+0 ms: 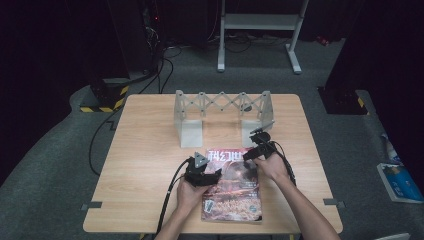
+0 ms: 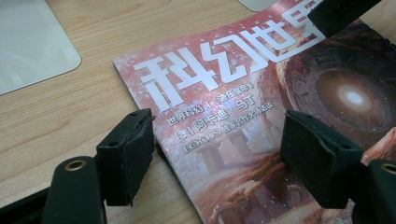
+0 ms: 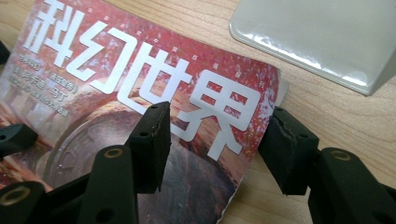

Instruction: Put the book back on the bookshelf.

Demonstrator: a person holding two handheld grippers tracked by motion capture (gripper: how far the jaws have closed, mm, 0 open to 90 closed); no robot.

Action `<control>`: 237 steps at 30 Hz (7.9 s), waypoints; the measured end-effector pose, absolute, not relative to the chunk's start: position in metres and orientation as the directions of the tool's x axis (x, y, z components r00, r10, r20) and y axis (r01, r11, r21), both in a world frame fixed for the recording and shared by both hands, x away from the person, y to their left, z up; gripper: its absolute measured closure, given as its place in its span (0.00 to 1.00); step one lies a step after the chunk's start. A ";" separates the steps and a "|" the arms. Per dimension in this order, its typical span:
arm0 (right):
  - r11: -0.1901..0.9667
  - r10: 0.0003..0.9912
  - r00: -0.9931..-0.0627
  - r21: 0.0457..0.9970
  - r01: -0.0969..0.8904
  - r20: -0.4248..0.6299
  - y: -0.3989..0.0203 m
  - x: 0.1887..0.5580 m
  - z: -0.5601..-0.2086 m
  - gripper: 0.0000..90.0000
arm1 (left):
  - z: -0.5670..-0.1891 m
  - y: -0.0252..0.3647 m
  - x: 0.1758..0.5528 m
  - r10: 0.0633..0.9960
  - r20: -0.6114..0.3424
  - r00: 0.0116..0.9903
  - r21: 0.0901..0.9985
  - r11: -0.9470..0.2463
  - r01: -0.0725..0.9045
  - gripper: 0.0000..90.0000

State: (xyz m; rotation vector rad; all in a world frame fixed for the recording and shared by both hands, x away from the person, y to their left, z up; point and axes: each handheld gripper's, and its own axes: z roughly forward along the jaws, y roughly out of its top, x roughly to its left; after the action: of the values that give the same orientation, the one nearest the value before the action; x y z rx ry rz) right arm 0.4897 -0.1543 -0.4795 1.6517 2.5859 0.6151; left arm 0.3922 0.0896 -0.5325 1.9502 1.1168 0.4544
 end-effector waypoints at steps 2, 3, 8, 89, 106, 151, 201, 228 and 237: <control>0.364 0.872 -0.444 0.335 0.869 0.206 -0.155 0.489 -0.479 0.50 | -0.533 0.090 0.392 0.837 -0.085 0.540 0.799 -0.266 0.539 0.29; 0.367 0.869 -0.448 0.336 0.868 0.209 -0.155 0.489 -0.479 0.50 | -0.533 0.090 0.392 0.837 -0.085 0.540 0.799 -0.266 0.539 0.29; 0.366 0.870 -0.444 0.322 0.873 0.215 -0.156 0.490 -0.481 0.50 | -0.533 0.089 0.392 0.839 -0.084 0.538 0.801 -0.264 0.537 0.29; 0.373 0.817 -0.495 0.385 0.844 0.295 -0.158 0.473 -0.470 0.59 | -0.533 0.087 0.390 0.850 -0.081 0.520 0.804 -0.253 0.539 0.29; 0.440 0.809 -0.546 0.391 0.808 0.219 -0.151 0.473 -0.470 0.80 | -0.533 0.088 0.392 0.846 -0.084 0.526 0.804 -0.255 0.538 0.28; 0.541 0.616 -0.768 0.612 0.576 0.178 -0.159 0.436 -0.430 0.97 | -0.529 0.093 0.402 0.763 -0.226 0.606 0.761 -0.250 0.599 0.03; 0.506 0.748 -0.652 0.528 0.682 0.125 -0.178 0.449 -0.478 0.74 | -0.522 0.109 0.402 0.758 -0.289 0.585 0.744 -0.207 0.635 0.61; 0.434 0.852 -0.523 0.524 0.733 0.025 -0.190 0.454 -0.498 0.93 | -0.524 0.113 0.407 0.747 -0.325 0.580 0.733 -0.188 0.654 0.54; 0.471 0.817 -0.576 0.547 0.692 0.025 -0.182 0.453 -0.500 0.95 | -0.524 0.114 0.408 0.736 -0.338 0.587 0.729 -0.190 0.658 0.51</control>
State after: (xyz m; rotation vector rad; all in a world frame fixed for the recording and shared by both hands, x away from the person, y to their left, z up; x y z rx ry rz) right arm 0.4534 -0.1824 -0.5002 1.2985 2.4801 0.7558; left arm 0.4080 0.1144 -0.5239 1.9061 1.1197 0.1084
